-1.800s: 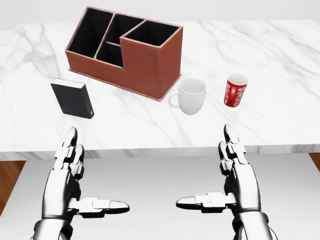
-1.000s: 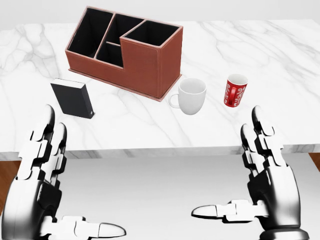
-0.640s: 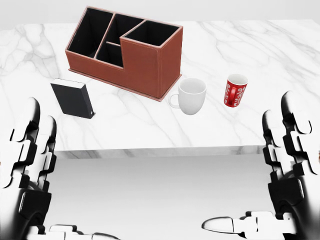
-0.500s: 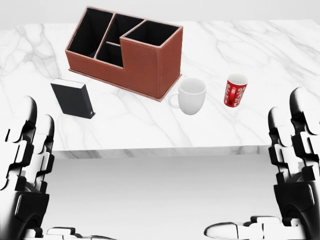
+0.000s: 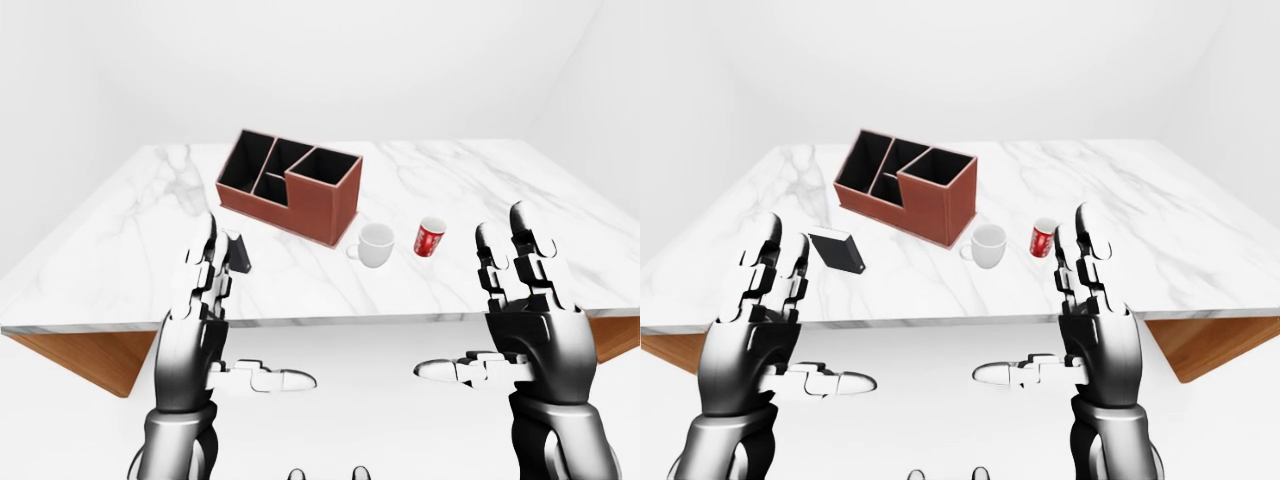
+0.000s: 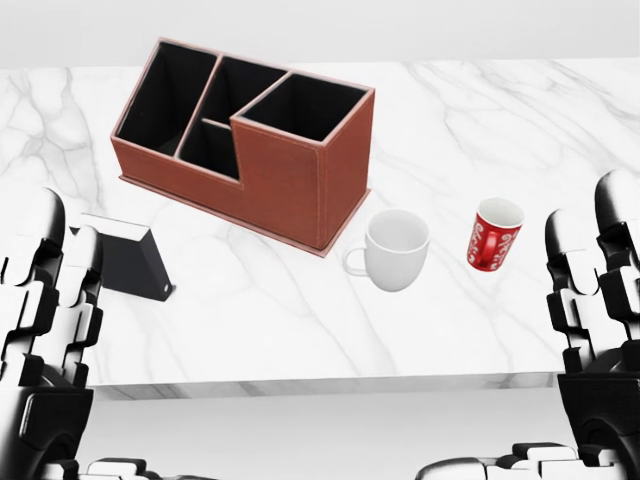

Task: Pick up the red mug and place it to the right of the caddy.

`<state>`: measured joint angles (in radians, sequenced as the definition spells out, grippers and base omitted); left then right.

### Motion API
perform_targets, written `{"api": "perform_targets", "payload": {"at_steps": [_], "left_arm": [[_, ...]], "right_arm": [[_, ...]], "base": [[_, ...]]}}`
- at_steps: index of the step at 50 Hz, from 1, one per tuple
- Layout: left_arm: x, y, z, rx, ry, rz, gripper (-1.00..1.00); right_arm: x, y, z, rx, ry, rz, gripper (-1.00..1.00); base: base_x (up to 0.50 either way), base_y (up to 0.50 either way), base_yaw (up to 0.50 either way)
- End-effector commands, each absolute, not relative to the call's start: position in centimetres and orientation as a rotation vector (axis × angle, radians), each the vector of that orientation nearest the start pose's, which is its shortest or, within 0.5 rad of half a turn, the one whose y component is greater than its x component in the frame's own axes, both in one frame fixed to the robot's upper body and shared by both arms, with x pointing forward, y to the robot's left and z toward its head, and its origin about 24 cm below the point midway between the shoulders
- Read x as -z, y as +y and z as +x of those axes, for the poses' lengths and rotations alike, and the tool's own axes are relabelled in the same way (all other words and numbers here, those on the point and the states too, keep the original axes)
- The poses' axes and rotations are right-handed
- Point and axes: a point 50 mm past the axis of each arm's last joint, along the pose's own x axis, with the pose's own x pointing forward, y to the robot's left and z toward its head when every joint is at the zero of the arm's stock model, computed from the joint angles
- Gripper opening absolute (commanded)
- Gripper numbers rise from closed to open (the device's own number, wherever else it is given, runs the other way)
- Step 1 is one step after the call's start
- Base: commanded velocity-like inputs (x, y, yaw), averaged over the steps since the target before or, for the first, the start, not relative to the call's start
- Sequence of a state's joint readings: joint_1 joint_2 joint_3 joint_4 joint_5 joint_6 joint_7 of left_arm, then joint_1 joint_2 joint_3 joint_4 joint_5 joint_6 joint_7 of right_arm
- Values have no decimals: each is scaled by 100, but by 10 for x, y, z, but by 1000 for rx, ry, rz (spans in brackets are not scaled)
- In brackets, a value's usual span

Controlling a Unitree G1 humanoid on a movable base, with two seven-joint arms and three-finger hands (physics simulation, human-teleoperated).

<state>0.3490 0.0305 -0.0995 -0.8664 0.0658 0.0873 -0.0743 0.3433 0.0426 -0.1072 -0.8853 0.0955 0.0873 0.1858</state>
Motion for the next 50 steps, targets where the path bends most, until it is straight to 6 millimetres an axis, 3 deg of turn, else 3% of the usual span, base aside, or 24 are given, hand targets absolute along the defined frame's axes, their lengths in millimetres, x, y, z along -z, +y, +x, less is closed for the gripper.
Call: {"api": "perform_targets", "payload": {"at_steps": [1,50], "left_arm": [[-161,145,162,65,-445,87,100],[-166,144,156,63,-463,92,100]], "right_arm": [[-164,-174,160,-11,-474,-13,95],[-164,-174,160,-9,-469,-21,95]], "base": [[50,0,0],[50,0,0]]}}
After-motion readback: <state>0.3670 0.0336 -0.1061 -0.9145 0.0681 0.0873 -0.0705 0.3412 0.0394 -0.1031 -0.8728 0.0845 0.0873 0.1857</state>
